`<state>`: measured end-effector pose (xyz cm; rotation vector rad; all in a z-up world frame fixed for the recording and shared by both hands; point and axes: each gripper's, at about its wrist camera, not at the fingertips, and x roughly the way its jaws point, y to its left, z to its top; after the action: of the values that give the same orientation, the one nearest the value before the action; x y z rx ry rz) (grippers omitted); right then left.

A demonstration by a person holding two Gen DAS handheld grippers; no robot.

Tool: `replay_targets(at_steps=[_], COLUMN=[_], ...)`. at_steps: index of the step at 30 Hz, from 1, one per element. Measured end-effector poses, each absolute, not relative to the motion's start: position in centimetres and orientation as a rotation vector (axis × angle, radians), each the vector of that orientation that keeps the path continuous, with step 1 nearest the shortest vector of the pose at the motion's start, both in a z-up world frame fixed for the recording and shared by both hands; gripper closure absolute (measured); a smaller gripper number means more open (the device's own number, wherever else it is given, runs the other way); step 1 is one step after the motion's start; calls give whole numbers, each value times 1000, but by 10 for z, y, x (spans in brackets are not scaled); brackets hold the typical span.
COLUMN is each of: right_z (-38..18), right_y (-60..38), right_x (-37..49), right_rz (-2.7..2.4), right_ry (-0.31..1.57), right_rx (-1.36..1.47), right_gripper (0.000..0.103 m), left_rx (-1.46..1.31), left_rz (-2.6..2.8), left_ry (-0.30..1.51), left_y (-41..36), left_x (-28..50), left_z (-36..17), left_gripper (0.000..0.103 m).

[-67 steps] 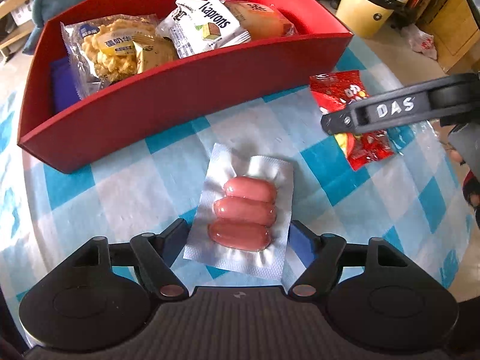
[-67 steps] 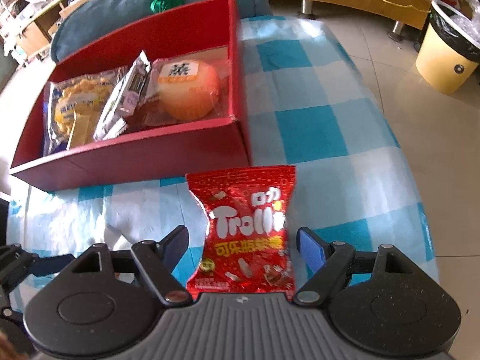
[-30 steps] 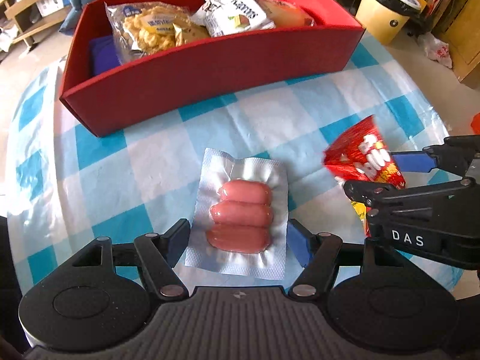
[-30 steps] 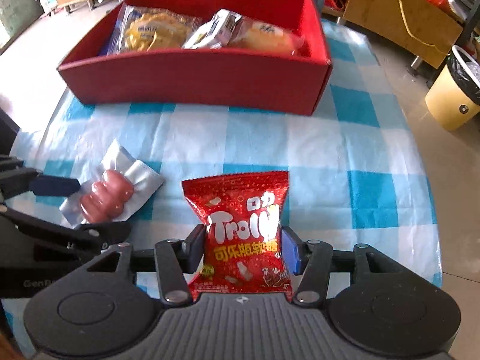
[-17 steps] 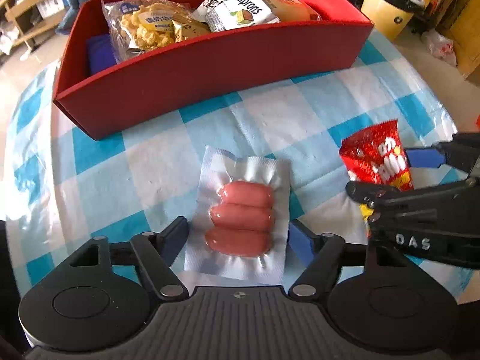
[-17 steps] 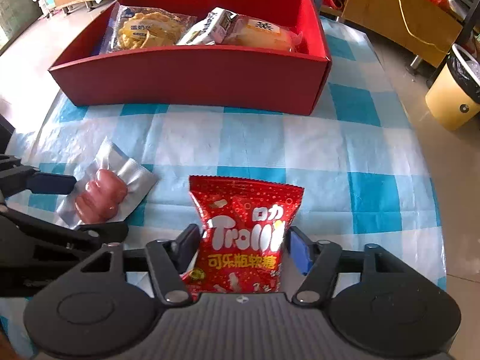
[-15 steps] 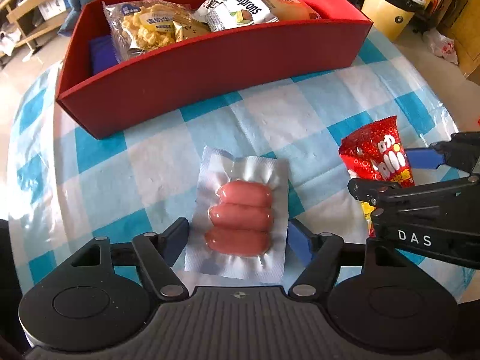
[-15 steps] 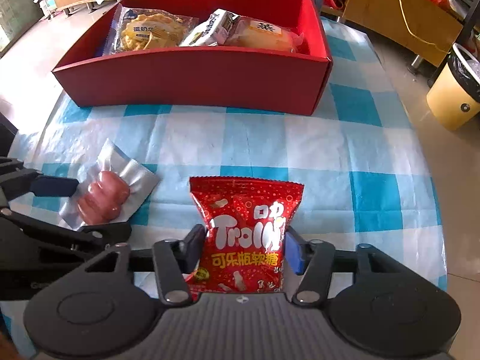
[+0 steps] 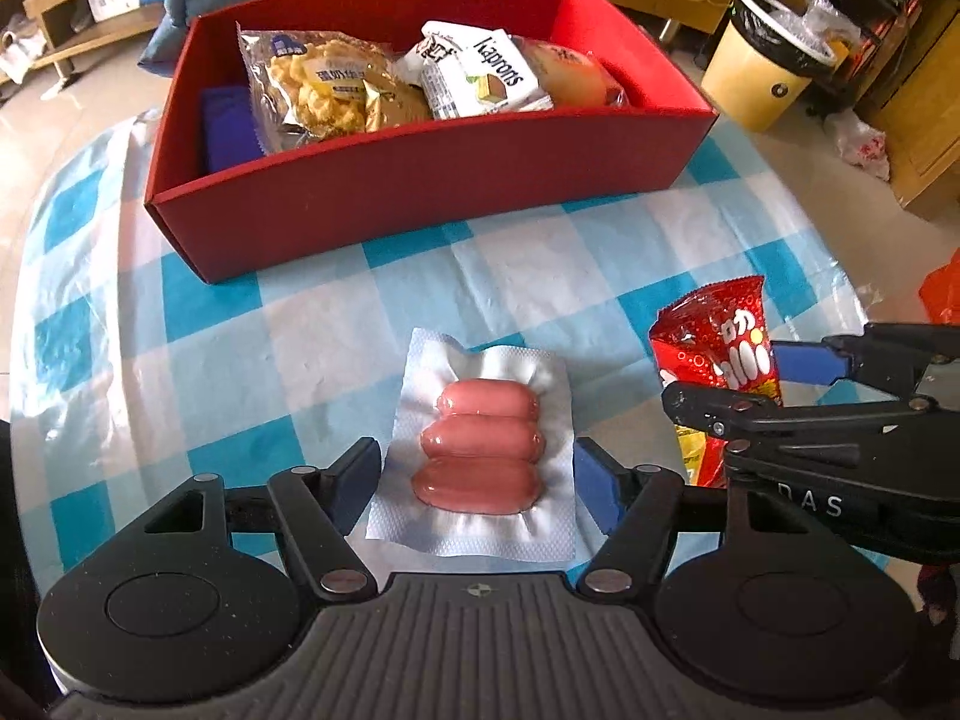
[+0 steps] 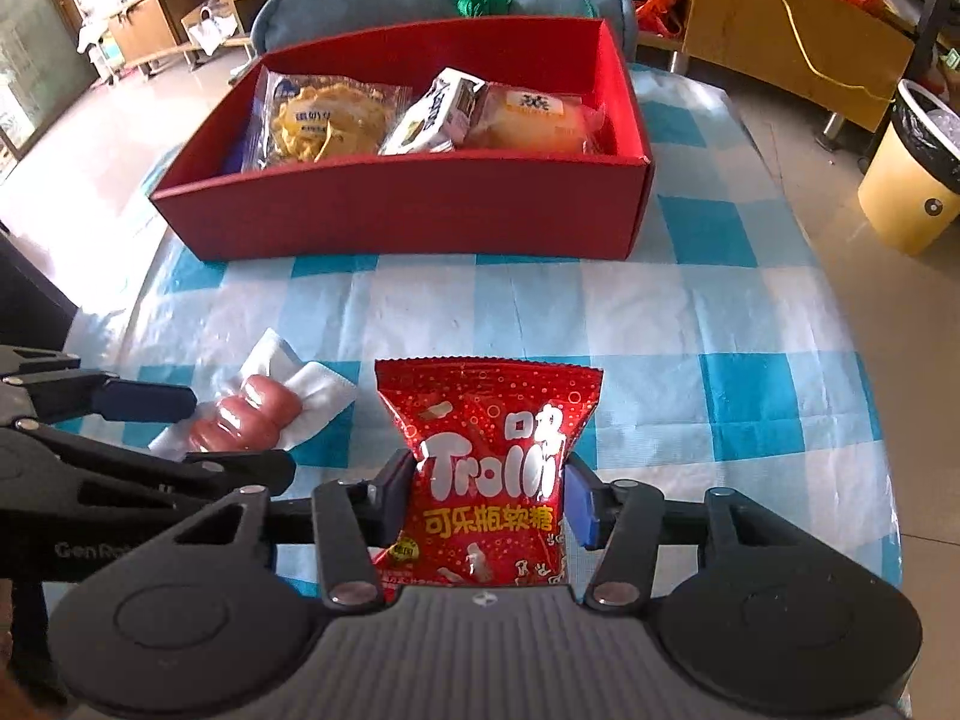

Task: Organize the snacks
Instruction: 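Lift the sausage pack and Trolli bag and carry them toward the red box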

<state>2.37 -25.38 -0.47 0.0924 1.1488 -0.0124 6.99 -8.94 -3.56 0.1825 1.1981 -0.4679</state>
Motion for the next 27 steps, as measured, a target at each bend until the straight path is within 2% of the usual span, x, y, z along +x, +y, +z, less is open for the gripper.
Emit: replay_targets(at_steps=[27], right_z=[58], right_y=[-279], right_x=[42], right_rz=[-18], right_ry=[954], right_rx=[271], right_gripper=[58], left_rx=[20], left_rz=[-528], left_ry=[1029], left_y=[-91], left_x=[91], left_z=[32], left_gripper=[28])
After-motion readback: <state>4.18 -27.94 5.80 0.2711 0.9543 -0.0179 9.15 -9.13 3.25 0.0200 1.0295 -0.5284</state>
